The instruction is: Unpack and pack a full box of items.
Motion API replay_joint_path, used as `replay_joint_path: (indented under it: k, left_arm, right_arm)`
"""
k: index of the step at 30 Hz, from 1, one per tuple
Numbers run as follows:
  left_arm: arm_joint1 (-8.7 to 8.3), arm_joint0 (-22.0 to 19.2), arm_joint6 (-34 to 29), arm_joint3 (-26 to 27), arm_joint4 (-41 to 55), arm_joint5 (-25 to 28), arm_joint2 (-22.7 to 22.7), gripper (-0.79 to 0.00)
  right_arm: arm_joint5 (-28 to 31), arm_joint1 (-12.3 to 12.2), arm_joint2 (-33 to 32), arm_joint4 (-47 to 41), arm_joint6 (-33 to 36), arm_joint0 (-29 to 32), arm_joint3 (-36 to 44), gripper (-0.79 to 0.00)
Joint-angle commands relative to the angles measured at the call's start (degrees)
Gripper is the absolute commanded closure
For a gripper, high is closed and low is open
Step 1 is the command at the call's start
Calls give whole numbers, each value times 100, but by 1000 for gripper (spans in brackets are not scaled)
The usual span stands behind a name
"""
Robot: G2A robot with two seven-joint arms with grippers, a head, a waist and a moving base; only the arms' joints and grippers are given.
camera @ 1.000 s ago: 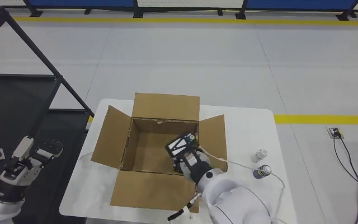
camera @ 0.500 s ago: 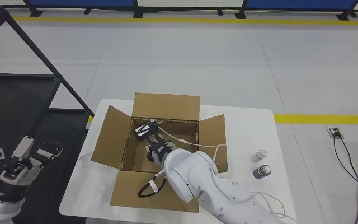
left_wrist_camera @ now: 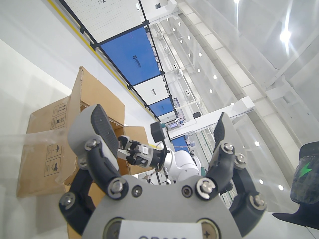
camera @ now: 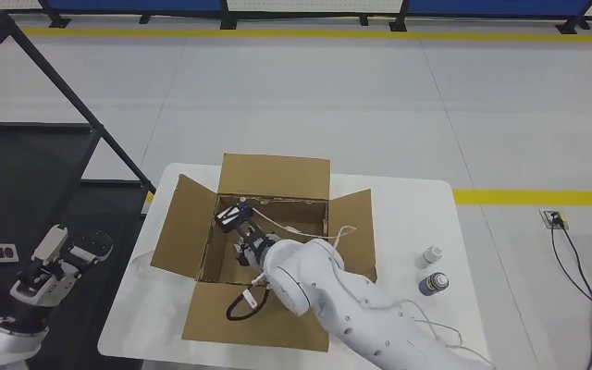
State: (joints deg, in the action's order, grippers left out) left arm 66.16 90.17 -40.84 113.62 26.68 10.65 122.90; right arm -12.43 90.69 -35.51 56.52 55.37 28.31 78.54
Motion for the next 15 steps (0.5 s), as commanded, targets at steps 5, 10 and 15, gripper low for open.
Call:
replay_joint_path:
  k: [5,10,15]
  left_arm:
    - [2,152,35,-20,252,-16,82,-785]
    - [-7,212,12,-105,670,-219,276,-785]
    - [-8,212,12,-114,708,-238,285,-785]
  right_arm:
    - [-451,678,602,-514,-312,-928,-2200,0]
    - [-342,1204,865,-983,-619,-1263,-3696,0]
    - [-197,1625,954,-1283,-1055,-1418,-4763,0]
